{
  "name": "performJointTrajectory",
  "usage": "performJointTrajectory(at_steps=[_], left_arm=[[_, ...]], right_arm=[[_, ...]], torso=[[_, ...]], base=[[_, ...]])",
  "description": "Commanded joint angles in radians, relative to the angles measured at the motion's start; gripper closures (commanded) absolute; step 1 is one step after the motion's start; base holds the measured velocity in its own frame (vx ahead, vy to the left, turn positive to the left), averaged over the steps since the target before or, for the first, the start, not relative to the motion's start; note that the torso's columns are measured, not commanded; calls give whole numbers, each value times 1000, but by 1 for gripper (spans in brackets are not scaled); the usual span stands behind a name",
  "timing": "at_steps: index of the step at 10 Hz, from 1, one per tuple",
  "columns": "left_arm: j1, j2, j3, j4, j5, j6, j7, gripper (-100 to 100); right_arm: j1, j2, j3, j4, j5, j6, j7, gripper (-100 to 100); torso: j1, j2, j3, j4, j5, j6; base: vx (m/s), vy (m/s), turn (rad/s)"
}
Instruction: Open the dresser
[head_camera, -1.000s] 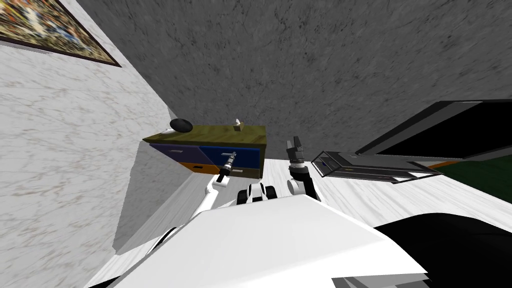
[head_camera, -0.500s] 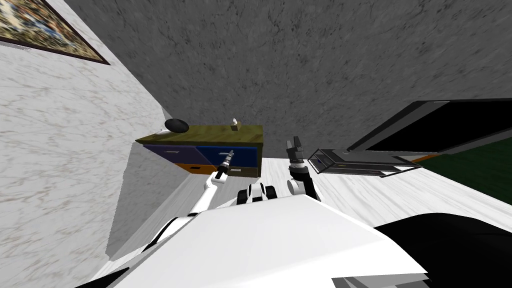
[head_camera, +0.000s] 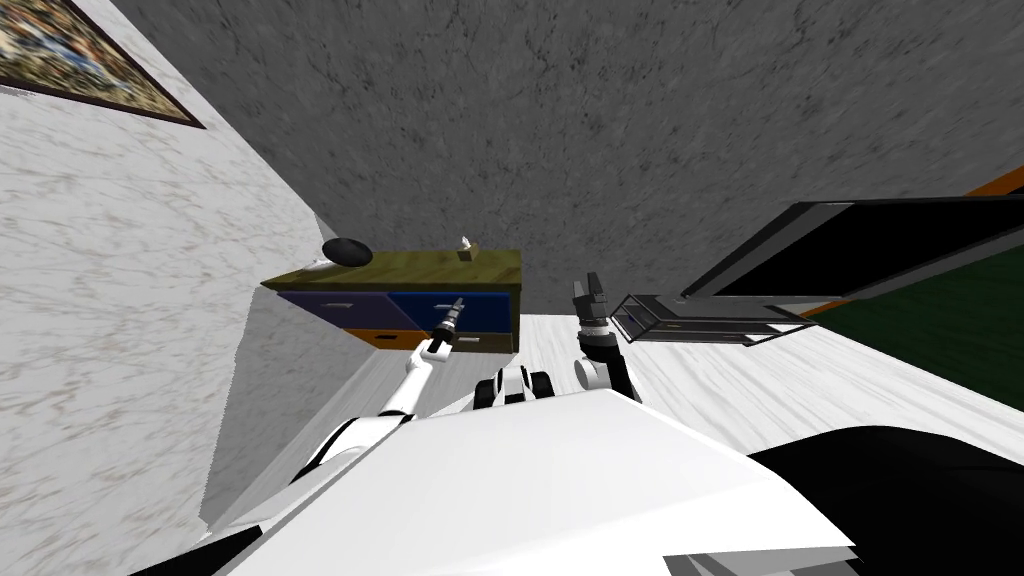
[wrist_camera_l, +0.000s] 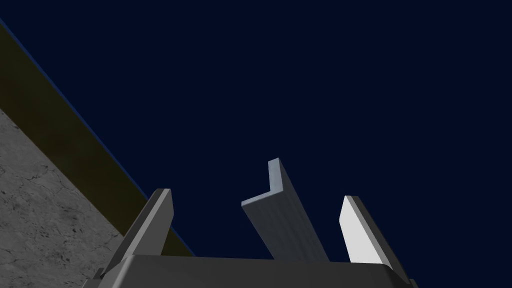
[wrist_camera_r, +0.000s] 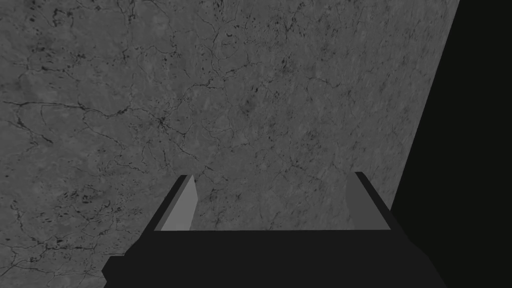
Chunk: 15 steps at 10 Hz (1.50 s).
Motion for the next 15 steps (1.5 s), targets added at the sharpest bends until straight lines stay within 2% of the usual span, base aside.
performJointTrajectory(at_steps=[1, 2, 3, 4, 5, 6, 7, 8, 9, 10, 11, 12, 13, 14, 15], left_arm=[[-22, 6, 11, 65, -3, -13, 9, -100], [-63, 18, 36, 92, -9, -40, 25, -100], [-74, 18, 36, 143, -9, -40, 25, -100], [-74, 18, 36, 146, -9, -40, 25, -100], [-117, 30, 61, 181, -15, -66, 41, -100], [-127, 30, 61, 222, -15, -66, 41, -100], [-169, 42, 85, 258, -21, -93, 57, -100], [-179, 42, 85, 305, -21, -93, 57, -100], [-168, 41, 80, 282, -21, -88, 56, -100], [-127, 30, 61, 234, -15, -66, 41, 100], [-77, 18, 36, 181, -9, -40, 25, 100], [-74, 18, 36, 181, -9, -40, 25, 100], [-74, 18, 36, 154, -9, -40, 25, 100], [-28, 6, 11, 123, -3, -13, 9, 100], [-22, 6, 11, 74, -3, -13, 9, 100]], right_arm=[[0, 0, 0, 0, 0, 0, 0, 0], [0, 0, 0, 0, 0, 0, 0, 0], [0, 0, 0, 0, 0, 0, 0, 0], [0, 0, 0, 0, 0, 0, 0, 0], [0, 0, 0, 0, 0, 0, 0, 0], [0, 0, 0, 0, 0, 0, 0, 0], [0, 0, 0, 0, 0, 0, 0, 0], [0, 0, 0, 0, 0, 0, 0, 0], [0, 0, 0, 0, 0, 0, 0, 0], [0, 0, 0, 0, 0, 0, 0, 0], [0, 0, 0, 0, 0, 0, 0, 0], [1, 0, 0, 0, 0, 0, 0, 0], [0, 0, 0, 0, 0, 0, 0, 0], [0, 0, 0, 0, 0, 0, 0, 0], [0, 0, 0, 0, 0, 0, 0, 0]], torso=[[0, 0, 0, 0, 0, -1], [1, -1, 0, 0, 0, -1], [0, 0, 0, 0, 0, 0], [1, 1, 1, 0, 0, -1], [2, -1, 0, 0, 1, -1], [0, 0, 0, 0, 0, 0], [0, 0, 0, 0, 0, 0], [-1, -1, 0, 3, -1, 2], [-1, -2, -1, 2, -1, 1], [1, -3, -1, 0, 0, 0], [3, -4, -2, 0, 1, -1], [4, -4, -2, 0, 0, -2], [4, -5, -3, -3, 1, -3], [3, -5, -2, -1, 0, -1], [5, -6, -3, -4, 2, -2]], base=[[-21, -17, 10], [-49, -37, -105], [-52, -29, -67], [-29, -8, 11], [-59, -31, -90], [-57, -25, -63], [-66, -44, -118], [-61, -34, -51], [-22, -10, -5], [37, 23, 103], [103, 68, 196], [102, 49, 35], [31, 12, 6], [48, 28, 86], [48, 19, 62]])
